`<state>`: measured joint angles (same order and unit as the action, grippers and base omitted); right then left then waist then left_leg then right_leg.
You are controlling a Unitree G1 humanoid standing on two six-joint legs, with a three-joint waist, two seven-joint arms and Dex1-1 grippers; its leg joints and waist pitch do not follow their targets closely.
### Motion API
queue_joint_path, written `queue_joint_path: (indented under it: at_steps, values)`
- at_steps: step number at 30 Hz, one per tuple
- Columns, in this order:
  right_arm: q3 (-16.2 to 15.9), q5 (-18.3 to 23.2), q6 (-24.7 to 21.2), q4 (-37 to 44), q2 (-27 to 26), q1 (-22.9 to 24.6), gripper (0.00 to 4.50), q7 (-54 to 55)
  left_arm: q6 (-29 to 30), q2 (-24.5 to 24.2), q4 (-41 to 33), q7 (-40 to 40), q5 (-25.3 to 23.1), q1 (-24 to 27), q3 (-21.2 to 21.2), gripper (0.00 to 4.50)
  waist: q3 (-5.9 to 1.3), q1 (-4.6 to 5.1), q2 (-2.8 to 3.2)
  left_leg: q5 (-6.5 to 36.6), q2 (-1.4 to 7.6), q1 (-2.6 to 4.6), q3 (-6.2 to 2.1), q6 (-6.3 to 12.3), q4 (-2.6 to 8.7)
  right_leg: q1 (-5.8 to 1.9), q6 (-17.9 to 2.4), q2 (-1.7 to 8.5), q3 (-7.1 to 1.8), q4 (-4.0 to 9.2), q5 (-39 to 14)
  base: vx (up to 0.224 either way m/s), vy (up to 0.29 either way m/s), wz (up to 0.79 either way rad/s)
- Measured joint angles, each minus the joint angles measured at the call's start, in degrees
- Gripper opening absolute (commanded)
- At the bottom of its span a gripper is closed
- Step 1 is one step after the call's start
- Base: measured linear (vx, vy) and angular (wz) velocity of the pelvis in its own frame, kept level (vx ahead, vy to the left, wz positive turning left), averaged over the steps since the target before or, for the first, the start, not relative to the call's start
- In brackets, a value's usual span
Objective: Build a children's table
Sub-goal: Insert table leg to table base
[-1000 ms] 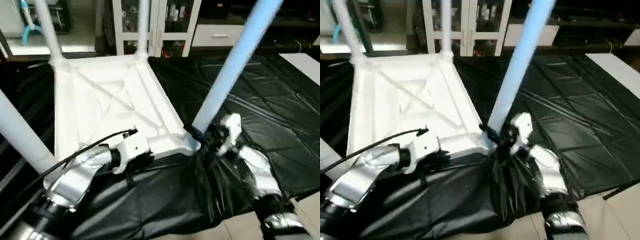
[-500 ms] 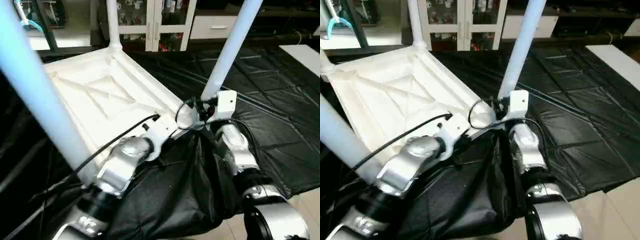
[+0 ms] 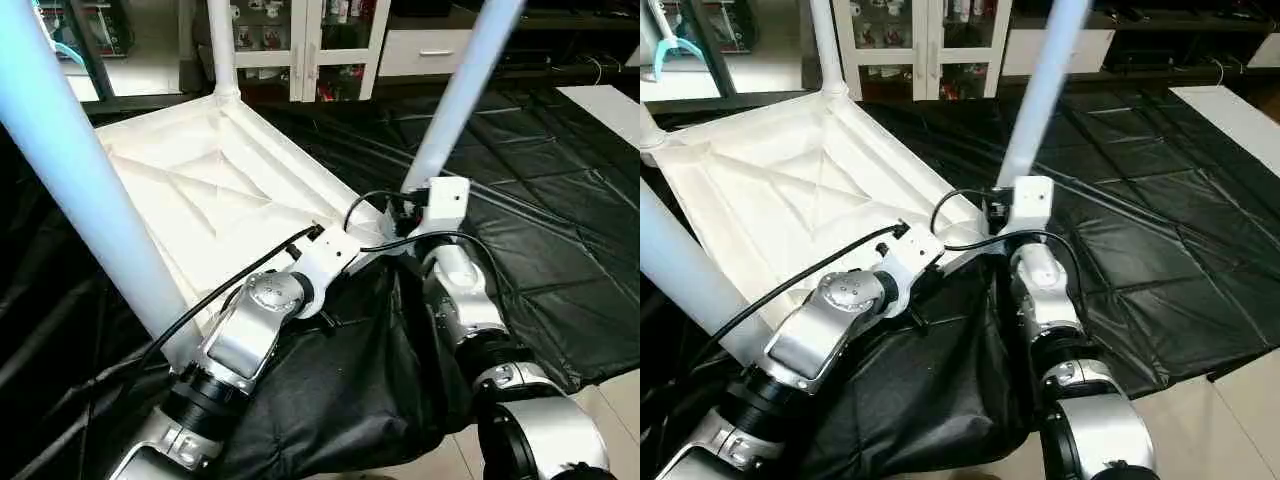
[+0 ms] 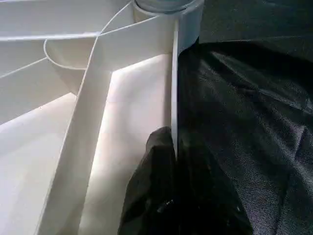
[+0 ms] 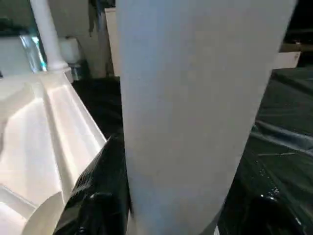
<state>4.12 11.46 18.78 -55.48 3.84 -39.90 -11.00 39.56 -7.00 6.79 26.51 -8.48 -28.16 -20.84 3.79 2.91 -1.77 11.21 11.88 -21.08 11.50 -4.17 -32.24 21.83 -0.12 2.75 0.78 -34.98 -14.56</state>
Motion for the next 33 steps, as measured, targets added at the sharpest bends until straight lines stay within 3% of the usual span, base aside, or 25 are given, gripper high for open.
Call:
queue_joint_path:
  at_steps: [3,9,10,11,16,33]
  values:
    - [0.0,0.0,1.9,0.2,0.4,1.0,2.57,-2.8,-0.2,-0.5,-0.7,0.2,0.0,0.1,0.0,0.0,0.11,0.16,0.14,0.0,0.0,0.01,0.0,0.01,-0.02,0.0,0.0,0.0,-0.01,-0.02,0.0,0.0,0.0,0.0]
    - [1.2,2.0,2.9,-0.9,0.3,3.3,3.0,-9.3,-0.9,-1.3,-1.6,0.1,0.1,0.2,0.1,0.0,0.68,0.46,0.7,0.0,0.1,-0.06,-0.03,0.03,-0.08,0.13,-0.1,-0.15,-0.04,-0.16,0.1,0.0,0.0,0.0]
    - [1.3,2.3,2.8,-0.9,0.3,3.5,3.0,-9.8,-1.0,-1.4,-1.6,0.1,0.1,0.2,0.2,0.0,0.73,0.47,0.74,0.0,0.12,-0.07,-0.04,0.04,-0.1,0.13,-0.1,-0.17,-0.04,-0.17,0.1,0.0,0.0,0.0]
    - [1.8,2.6,2.6,-0.9,0.2,3.6,2.61,-10.5,-1.0,-1.4,-1.6,0.1,0.1,0.2,0.2,0.0,0.78,0.52,0.79,0.0,0.12,-0.07,-0.04,0.04,-0.11,0.13,-0.1,-0.18,-0.05,-0.17,0.1,0.0,0.0,0.0]
    - [3.1,4.4,2.6,-0.9,0.3,3.6,2.44,-13.3,-1.1,-1.4,-2.1,0.1,0.2,0.2,0.2,0.0,1.1,0.47,1.0,-0.2,0.12,-0.11,-0.04,0.35,-0.19,0.14,-0.1,-0.17,-0.06,-0.2,0.1,0.0,0.0,0.0]
    - [4.3,4.4,3.4,0.4,1.3,4.8,2.42,-17.2,-1.9,-3.1,-3.3,1.5,1.4,0.6,-0.4,0.0,1.26,0.03,1.04,-0.2,0.19,-0.25,-0.05,0.49,-0.35,0.28,-0.1,-0.22,-0.03,-0.41,0.1,0.0,0.0,0.0]
